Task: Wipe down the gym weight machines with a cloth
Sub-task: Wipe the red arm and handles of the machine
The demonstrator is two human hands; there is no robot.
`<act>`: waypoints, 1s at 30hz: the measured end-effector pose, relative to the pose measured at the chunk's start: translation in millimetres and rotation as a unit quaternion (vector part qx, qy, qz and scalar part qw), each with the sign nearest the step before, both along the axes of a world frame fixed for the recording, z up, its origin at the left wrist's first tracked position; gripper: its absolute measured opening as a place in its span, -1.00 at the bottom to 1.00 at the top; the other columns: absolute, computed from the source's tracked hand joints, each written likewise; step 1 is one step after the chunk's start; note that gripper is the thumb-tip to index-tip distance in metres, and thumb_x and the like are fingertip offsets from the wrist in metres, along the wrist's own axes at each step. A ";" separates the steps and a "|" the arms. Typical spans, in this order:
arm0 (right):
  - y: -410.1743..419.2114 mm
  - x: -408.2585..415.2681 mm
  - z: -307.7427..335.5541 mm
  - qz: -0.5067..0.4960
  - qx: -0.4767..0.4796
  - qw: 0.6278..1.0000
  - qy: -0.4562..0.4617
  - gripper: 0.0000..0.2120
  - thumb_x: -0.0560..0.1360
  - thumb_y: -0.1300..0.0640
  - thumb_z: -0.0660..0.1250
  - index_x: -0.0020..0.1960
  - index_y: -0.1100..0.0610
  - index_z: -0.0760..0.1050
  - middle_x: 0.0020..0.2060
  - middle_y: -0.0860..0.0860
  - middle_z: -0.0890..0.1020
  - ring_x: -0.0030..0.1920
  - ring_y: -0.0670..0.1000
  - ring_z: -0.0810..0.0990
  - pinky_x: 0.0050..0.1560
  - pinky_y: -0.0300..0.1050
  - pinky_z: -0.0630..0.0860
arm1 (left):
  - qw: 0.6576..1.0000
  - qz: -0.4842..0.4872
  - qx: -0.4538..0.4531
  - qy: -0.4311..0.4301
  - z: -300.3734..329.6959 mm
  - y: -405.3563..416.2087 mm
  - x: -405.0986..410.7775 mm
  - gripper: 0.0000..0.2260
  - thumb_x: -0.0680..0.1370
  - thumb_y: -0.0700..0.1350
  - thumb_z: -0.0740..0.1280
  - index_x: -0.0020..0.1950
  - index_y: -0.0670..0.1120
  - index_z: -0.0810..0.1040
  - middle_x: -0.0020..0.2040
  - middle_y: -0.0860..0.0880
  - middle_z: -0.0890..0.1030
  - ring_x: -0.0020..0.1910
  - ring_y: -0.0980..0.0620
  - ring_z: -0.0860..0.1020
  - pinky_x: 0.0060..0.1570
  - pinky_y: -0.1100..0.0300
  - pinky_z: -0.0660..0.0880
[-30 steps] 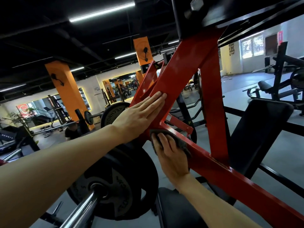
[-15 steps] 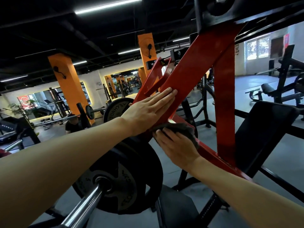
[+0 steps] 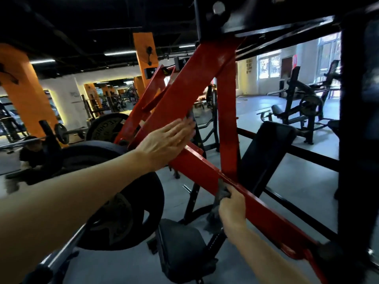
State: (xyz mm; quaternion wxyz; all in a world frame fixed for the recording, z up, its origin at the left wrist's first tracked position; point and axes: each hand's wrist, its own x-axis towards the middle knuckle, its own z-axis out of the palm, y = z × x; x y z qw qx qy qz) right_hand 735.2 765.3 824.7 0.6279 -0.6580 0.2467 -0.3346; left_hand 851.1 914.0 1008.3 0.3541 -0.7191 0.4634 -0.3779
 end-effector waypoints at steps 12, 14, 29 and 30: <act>-25.8 42.4 -35.0 -0.143 -0.438 0.887 -0.029 -0.56 0.44 0.33 0.40 0.33 0.25 0.55 0.26 0.17 0.55 0.31 0.16 0.48 0.35 0.11 0.49 | 0.983 0.106 -0.041 0.144 -97.5 -72.5 -4.9 -0.31 0.62 0.23 0.23 0.63 0.04 -0.01 0.62 -0.09 0.09 0.59 -0.30 -0.02 0.44 -0.24 -0.43; -40.8 42.9 -52.3 -0.154 -0.477 0.865 -0.010 -0.56 0.44 0.30 0.40 0.32 0.26 0.55 0.24 0.19 0.56 0.28 0.18 0.49 0.30 0.12 0.53 | 0.985 0.089 -0.051 0.137 -101.5 -73.6 -3.4 -0.34 0.63 0.23 0.21 0.62 0.02 0.02 0.59 -0.09 0.13 0.57 -0.31 0.03 0.47 -0.27 -0.36; -58.9 29.3 -76.4 -0.162 -0.396 0.904 0.005 -0.56 0.44 0.24 0.47 0.29 0.29 0.53 0.20 0.19 0.57 0.26 0.19 0.53 0.31 0.22 0.52 | 0.991 0.014 -0.079 0.104 -111.7 -70.2 9.4 -0.27 0.41 0.30 0.46 0.46 -0.05 0.43 0.36 -0.11 0.50 0.35 -0.32 0.38 0.44 -0.26 -0.01; -66.7 23.3 -85.0 -0.163 -0.376 0.912 0.021 -0.56 0.44 0.26 0.48 0.29 0.30 0.52 0.19 0.19 0.57 0.25 0.21 0.53 0.25 0.26 0.56 | 0.992 0.012 -0.080 0.101 -111.6 -70.6 9.2 -0.27 0.42 0.32 0.44 0.47 -0.05 0.42 0.38 -0.11 0.49 0.37 -0.32 0.37 0.44 -0.26 -0.02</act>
